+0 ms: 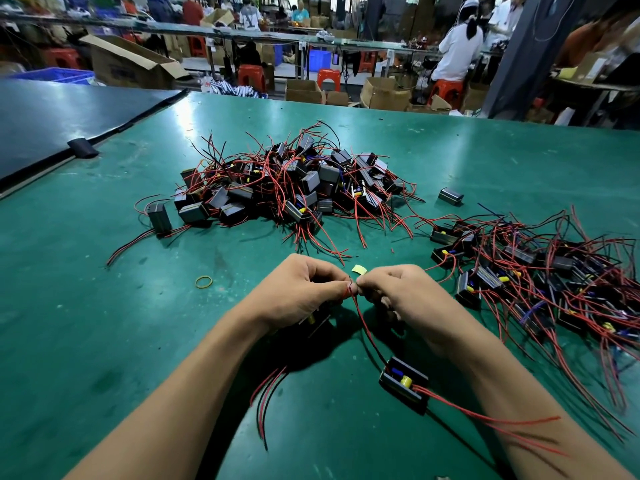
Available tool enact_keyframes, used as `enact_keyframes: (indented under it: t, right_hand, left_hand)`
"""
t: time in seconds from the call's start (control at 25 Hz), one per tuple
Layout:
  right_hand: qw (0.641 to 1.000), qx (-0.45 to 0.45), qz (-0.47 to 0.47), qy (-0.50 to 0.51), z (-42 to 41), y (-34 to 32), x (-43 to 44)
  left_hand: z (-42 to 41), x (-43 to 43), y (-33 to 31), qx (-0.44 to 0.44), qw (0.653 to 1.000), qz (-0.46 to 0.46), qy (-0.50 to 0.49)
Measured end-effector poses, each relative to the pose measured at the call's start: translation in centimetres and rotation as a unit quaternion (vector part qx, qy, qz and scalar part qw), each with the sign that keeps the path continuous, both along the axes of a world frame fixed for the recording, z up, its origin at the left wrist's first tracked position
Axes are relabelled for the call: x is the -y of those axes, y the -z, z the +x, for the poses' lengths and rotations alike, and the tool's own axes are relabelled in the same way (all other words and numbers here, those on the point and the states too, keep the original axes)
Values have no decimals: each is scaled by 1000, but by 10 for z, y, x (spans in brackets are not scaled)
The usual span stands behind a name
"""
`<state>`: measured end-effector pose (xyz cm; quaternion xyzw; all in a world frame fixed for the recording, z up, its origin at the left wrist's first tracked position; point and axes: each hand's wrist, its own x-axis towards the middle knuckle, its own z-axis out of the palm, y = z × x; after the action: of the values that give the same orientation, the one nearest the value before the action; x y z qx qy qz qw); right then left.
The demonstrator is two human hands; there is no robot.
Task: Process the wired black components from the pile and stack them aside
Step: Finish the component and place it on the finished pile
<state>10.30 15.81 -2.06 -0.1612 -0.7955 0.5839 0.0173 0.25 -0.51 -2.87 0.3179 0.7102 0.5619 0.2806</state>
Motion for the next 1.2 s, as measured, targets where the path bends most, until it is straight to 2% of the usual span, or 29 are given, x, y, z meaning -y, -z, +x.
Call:
enact_keyframes:
  t: [0.2, 0.36, 0.6, 0.84, 0.92, 1.0, 1.08, 1.16, 1.2]
  right_hand:
    - [987, -141, 77, -20, 7, -4, -14]
    - [952, -226, 204, -31, 6, 2, -12]
    - [932, -229, 276, -43, 7, 1, -19]
    - [942, -201, 264, -52, 8, -2, -11]
    - [955, -174, 235, -40, 8, -2, -6]
    - [974, -117, 191, -22, 7, -2, -3]
    - [993, -58, 106, 3, 3, -2, 1]
    - [1000, -13, 7, 22, -1, -2, 7]
    - [1000, -1, -14, 25, -1, -2, 7]
  left_hand:
    - [-1, 2, -1, 2, 1000, 13, -16]
    - [-1, 3, -2, 6, 1000, 12, -13]
    - [0, 3, -4, 8, 1000, 8, -5]
    - [1, 5, -5, 1, 1000, 13, 5]
    - [0, 4, -4, -9, 1000, 9, 12]
    - [0, 3, -3, -20, 1000, -1, 15]
    - [1, 2, -2, -21, 1000, -10, 13]
    - [1, 1, -1, -19, 1000, -9, 7]
    - [1, 1, -1, -20, 1000, -7, 4]
